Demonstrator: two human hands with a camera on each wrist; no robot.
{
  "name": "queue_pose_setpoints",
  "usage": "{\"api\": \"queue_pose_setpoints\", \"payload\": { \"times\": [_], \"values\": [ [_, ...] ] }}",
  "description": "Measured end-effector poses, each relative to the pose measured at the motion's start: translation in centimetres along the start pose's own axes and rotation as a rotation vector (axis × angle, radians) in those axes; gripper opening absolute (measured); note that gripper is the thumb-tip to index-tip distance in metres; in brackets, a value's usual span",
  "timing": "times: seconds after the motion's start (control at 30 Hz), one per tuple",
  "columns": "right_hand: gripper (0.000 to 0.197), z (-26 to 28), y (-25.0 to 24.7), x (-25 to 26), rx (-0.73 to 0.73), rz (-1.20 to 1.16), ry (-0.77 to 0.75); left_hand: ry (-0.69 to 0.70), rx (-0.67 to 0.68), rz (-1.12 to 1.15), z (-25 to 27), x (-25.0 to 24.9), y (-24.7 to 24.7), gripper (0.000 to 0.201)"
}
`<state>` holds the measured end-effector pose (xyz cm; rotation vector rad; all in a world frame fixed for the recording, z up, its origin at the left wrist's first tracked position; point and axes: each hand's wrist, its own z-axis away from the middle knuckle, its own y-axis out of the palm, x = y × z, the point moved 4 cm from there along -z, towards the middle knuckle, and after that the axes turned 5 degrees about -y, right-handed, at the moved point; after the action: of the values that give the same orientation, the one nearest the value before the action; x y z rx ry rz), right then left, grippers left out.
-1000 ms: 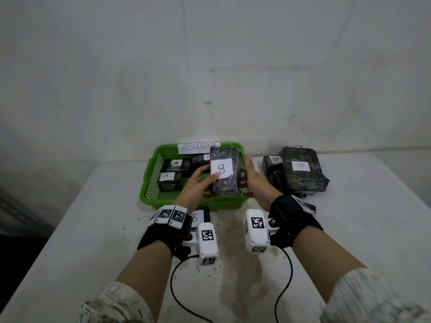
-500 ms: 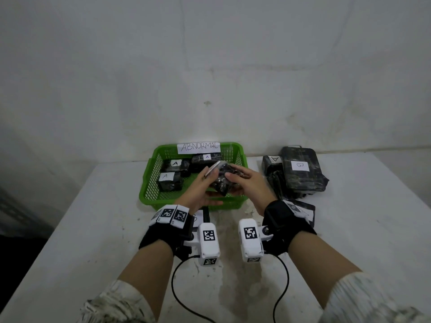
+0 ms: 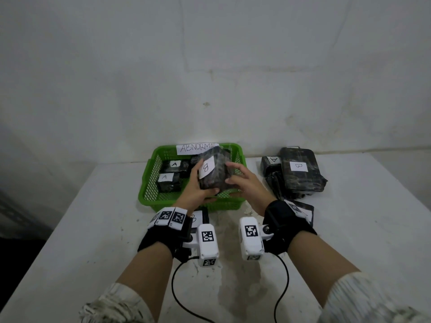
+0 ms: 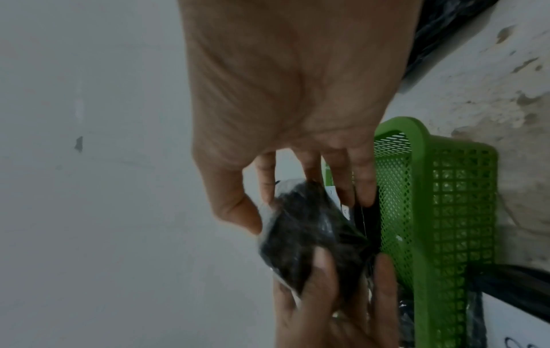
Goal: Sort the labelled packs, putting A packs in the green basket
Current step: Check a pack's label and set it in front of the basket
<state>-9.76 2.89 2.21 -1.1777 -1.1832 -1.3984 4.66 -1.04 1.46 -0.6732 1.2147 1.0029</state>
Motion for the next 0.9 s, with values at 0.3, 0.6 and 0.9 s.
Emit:
{"api": "queue_pose_setpoints", "payload": {
  "times": [0.3,0.6,0.9],
  "values": [
    [0.047,0.0,-0.4,-1.0,-0.163,0.017,-0.040,-0.105,0.009,-0.107,0.8,-0.6,0.4,0.052],
    [0.036,0.4,0.2,-0.4,-0.111,-0.013,0.033,-0.166,-0.035,0.055,0.8,0.0,0.9,0.041],
    [0.027,0.2,0.4,-0.3,-0.120,0.064,-0.004,-0.199,-0.042,0.049,0.6,-0.5,0.9,0.044]
  ]
}}
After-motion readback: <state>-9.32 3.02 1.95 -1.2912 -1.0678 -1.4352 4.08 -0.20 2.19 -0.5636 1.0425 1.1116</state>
